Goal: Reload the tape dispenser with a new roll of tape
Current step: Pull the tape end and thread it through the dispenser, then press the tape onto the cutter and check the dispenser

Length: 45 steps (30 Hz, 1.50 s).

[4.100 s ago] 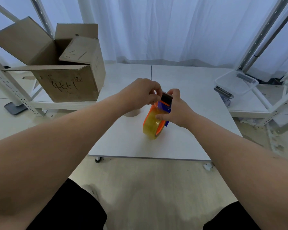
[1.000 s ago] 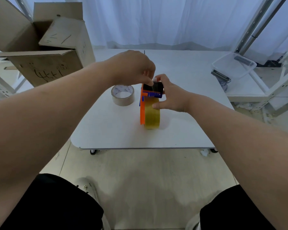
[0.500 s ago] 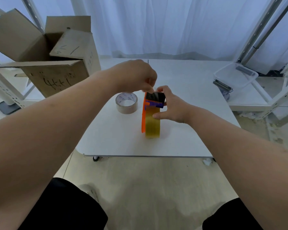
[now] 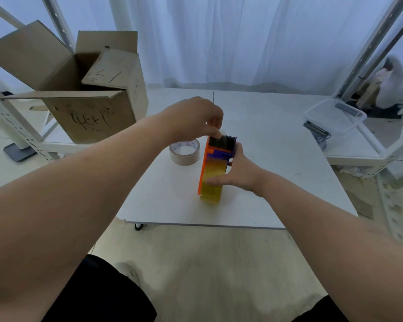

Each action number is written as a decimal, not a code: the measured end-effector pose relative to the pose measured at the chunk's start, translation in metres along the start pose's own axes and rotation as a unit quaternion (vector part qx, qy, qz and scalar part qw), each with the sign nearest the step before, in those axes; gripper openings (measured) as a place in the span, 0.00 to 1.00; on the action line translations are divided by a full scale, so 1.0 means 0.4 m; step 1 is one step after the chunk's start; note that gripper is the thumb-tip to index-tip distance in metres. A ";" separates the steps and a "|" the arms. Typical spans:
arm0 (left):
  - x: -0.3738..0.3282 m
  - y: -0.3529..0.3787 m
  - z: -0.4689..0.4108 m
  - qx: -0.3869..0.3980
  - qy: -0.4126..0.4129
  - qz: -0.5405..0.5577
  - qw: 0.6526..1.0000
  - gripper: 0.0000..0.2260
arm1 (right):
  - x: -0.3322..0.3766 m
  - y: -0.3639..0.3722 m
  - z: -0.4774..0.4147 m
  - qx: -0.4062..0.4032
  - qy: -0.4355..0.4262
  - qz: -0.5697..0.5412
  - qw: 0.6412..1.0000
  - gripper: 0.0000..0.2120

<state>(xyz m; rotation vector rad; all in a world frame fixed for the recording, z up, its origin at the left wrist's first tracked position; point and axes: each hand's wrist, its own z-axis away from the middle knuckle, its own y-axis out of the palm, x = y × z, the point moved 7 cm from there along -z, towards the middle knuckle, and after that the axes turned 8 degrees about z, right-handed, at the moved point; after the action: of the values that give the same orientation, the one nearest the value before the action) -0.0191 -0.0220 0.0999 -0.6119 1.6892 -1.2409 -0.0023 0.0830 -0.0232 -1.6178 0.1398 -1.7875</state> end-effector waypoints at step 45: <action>0.046 0.027 0.056 0.029 -0.046 0.267 0.962 0.06 | 0.040 -0.122 0.021 -0.019 -0.064 0.247 0.967 0.30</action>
<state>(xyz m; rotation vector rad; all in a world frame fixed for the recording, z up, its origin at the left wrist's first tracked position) -0.0063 -0.0432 0.0815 -0.1524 1.5924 -0.8537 -0.0148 0.1135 0.0173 -1.5520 0.4765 -1.3015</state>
